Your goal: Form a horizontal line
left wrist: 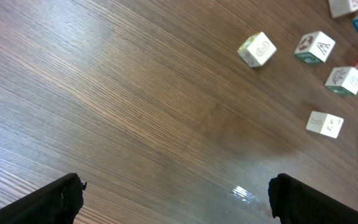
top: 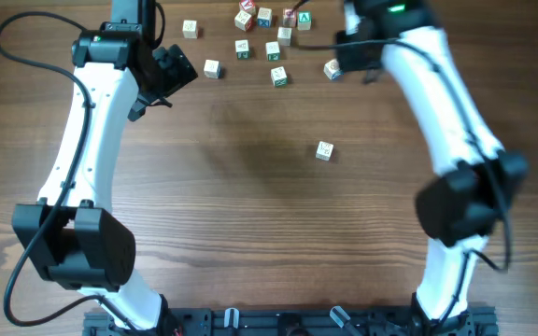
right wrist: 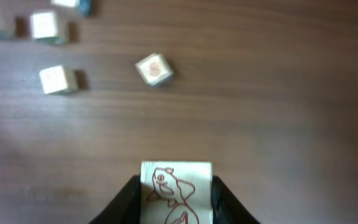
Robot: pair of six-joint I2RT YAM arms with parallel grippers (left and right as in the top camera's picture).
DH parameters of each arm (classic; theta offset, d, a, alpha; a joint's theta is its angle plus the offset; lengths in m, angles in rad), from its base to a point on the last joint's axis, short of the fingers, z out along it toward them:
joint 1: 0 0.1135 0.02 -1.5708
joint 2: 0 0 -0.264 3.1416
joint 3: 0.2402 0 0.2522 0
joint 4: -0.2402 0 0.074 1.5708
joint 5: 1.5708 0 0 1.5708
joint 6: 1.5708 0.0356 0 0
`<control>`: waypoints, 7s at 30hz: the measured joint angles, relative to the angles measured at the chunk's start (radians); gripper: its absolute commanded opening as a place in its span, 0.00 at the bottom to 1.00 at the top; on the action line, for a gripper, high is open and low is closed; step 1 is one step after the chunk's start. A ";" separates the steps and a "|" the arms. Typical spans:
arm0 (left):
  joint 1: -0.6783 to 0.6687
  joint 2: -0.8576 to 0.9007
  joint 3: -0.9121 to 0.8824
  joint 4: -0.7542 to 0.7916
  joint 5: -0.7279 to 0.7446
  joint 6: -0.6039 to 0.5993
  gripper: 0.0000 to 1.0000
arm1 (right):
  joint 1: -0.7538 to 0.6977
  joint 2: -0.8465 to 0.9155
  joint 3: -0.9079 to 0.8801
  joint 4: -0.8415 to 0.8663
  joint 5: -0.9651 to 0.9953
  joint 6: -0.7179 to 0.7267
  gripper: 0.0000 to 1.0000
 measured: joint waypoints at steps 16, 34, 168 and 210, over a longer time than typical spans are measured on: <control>-0.059 0.000 0.000 0.003 0.000 0.000 1.00 | 0.000 0.044 -0.570 0.114 -0.155 0.165 0.04; -0.059 0.000 0.000 0.013 -0.005 0.000 1.00 | 0.043 -0.055 -0.739 0.346 -0.275 0.192 0.33; -0.445 0.182 -0.424 0.673 -0.040 -0.176 0.97 | -0.202 -0.429 -0.663 0.282 -0.151 0.174 1.00; -0.613 0.211 -0.412 0.641 -0.011 0.163 0.14 | -0.241 -0.429 -0.663 0.193 -0.158 0.175 1.00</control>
